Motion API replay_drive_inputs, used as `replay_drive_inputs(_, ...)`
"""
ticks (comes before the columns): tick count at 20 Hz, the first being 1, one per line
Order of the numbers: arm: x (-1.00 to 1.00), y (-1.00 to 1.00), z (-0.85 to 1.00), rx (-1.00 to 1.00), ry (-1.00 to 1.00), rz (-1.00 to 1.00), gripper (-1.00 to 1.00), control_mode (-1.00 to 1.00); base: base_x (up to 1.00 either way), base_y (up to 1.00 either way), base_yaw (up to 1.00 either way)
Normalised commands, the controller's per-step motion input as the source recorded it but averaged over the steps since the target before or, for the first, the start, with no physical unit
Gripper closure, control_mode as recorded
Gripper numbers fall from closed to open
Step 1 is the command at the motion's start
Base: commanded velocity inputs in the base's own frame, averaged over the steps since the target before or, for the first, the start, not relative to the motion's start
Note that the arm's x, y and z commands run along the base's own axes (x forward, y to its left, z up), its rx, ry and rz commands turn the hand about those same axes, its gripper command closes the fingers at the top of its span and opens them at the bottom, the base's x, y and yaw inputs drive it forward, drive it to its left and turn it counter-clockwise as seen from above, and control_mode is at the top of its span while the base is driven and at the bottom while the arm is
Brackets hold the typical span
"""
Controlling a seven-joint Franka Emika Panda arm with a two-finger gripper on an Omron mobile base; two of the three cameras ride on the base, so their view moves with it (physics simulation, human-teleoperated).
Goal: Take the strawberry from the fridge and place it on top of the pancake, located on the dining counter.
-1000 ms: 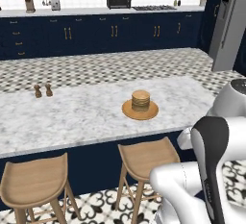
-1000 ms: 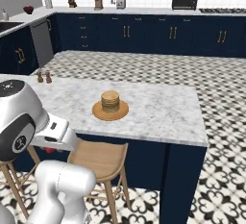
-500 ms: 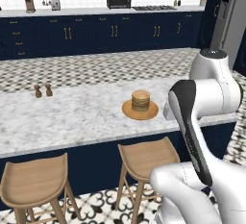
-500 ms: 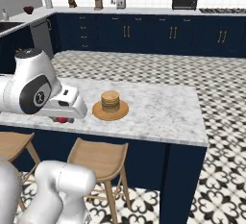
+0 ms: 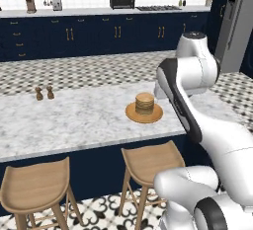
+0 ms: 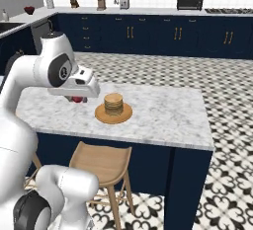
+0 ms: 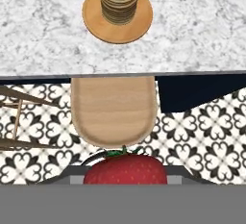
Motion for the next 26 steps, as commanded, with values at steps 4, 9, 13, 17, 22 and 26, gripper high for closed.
replay_drive_inputs(4, 1.00, 0.00, 0.22, 0.05, -0.06, -0.04, 1.00, -1.00, 0.00, 0.00, 0.00)
replay_drive_inputs(9, 1.00, 0.00, -0.24, 0.06, -0.01, -0.02, 1.00, -1.00, 0.00, 0.00, 0.00)
replay_drive_inputs(13, 1.00, -0.02, -0.73, 0.05, -0.17, 0.00, 1.00, -1.00, 0.00, 0.00, 0.00)
replay_drive_inputs(17, 1.00, 0.00, -0.56, -0.08, -0.01, 0.00, 1.00, -1.00, 0.00, 0.00, 0.00)
replay_drive_inputs(22, 0.99, -0.10, -0.37, -0.04, 0.11, 0.00, 1.00, -1.00, 0.00, 0.00, 0.00)
replay_drive_inputs(26, 0.99, -0.17, -0.43, 0.00, 0.00, 0.00, 1.00, -1.00, 0.00, 0.00, 0.00)
